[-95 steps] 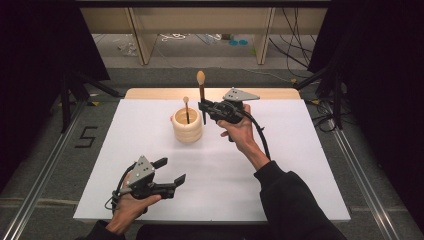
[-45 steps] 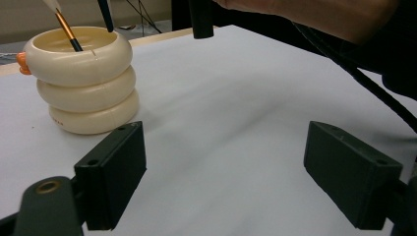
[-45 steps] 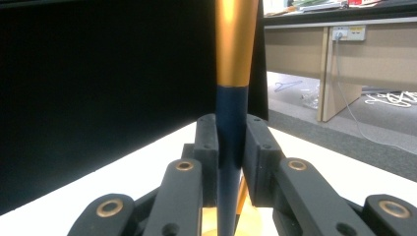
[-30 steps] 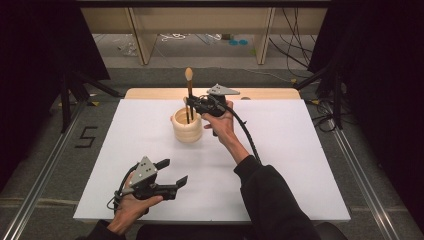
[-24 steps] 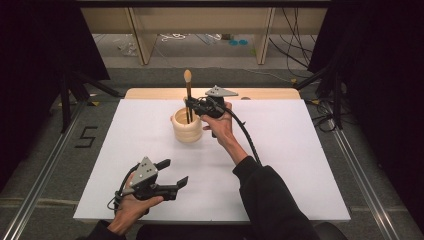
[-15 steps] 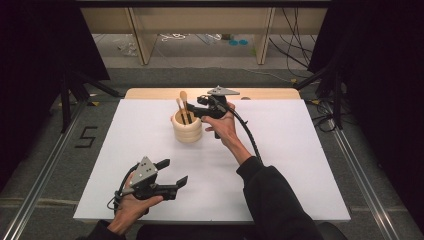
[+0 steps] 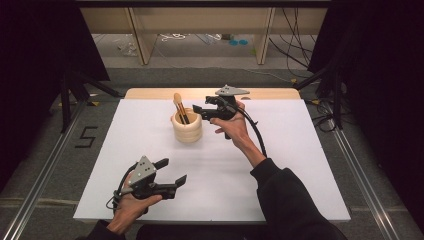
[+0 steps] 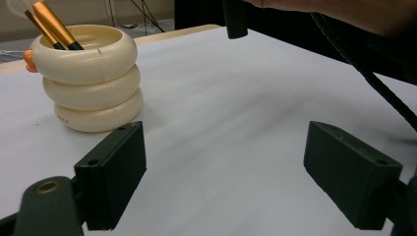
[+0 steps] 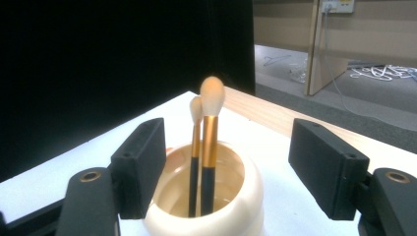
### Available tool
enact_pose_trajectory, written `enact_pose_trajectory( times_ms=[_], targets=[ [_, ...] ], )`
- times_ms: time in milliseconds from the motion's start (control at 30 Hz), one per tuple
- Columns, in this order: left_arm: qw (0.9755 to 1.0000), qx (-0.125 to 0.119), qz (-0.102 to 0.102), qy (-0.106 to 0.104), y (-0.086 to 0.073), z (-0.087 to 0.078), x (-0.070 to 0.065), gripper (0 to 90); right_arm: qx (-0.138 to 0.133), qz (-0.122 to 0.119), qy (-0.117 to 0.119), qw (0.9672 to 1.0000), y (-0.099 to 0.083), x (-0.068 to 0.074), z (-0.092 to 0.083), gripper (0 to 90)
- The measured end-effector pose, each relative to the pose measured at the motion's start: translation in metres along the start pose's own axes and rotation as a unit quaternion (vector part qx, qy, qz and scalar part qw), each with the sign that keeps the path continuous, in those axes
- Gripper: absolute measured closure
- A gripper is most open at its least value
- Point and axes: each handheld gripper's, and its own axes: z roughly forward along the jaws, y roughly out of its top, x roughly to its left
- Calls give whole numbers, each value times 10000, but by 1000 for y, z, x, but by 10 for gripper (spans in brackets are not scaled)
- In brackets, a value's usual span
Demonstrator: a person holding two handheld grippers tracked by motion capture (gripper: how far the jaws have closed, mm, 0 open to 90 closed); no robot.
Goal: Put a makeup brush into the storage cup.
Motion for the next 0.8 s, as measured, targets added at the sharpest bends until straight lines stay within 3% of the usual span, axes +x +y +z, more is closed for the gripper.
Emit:
enact_pose_trajectory(
  times_ms=[233,267,333,367,533,633,667,700,800],
  targets=[
    [10000,-7,83,16,1,-1,4,159,-1,-101,23,9999,-3,1,-15,298],
    [10000,-17,-10,32,0,-1,3,159,57,-101,-14,9999,-4,2,-17,292],
    [10000,-35,35,54,1,-1,4,159,158,-76,26,9998,-5,4,-21,276],
    [10000,-40,-44,66,0,-1,4,159,175,-63,6,9998,-6,4,-24,276],
    [10000,-36,30,49,1,-2,4,159,212,-38,-20,9998,-9,4,-33,253],
    [9999,-45,-99,95,0,-2,4,159,244,-123,-73,9996,-11,4,-38,229],
    [10000,-39,-1,78,0,-2,6,159,229,-105,-32,9997,-12,4,-40,225],
    [9999,-47,-89,85,0,-2,5,159,248,-91,-43,9996,-12,4,-41,222],
    [9999,-53,-86,105,0,-3,5,159,249,-107,-46,9996,-15,6,-44,214]
  ],
)
